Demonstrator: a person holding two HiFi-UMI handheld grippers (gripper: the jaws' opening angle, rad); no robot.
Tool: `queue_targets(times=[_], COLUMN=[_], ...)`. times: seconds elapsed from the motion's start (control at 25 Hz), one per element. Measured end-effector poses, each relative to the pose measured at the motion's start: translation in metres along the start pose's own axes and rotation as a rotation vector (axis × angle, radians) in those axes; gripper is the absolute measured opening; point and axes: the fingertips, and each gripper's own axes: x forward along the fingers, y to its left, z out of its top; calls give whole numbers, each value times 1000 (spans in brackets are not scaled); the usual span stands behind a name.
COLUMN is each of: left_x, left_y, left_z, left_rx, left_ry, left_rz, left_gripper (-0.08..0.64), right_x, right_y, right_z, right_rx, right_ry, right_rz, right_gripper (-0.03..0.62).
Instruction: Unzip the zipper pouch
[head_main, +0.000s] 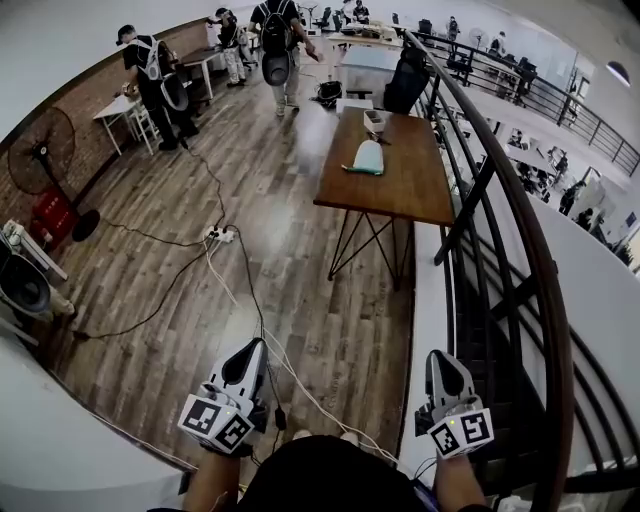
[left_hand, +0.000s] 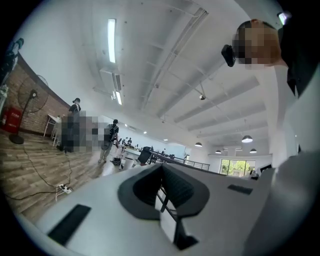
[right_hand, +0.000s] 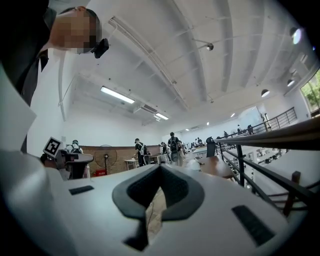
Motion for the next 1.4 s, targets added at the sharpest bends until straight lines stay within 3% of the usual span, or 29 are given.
queue_targets(times=[0.16,0.64,0.76,0.84,1.04,1.2,1.4], left_x=[3,16,15,14,8,3,-6], left_y=[0,-7,-8,-7,3,13,24], left_z=[-1,-2,-2,-3,-7,-6,-4], left_rx=[-1,3,13,22,28,29,30], left_ry=[5,11,10,15,32,37,52], left_rz=[-3,-18,-22,-21,-30,-48,-86], left_gripper=[14,17,45,184,259,275,302], right_x=[2,-4,-5,-4,-1,3,11], right_y=[4,0,2,5,19,30,55], right_z=[6,16,15,14,15,18,5], right_rx=[8,-10,-23,-27,-31,-12,3], right_ry=[-20,-48,-54,-62,-82,-88,-45], right_rz=[23,-18,-25,-33,-50,-71,-66], right_gripper=[-6,-2,55,131,260,297,293])
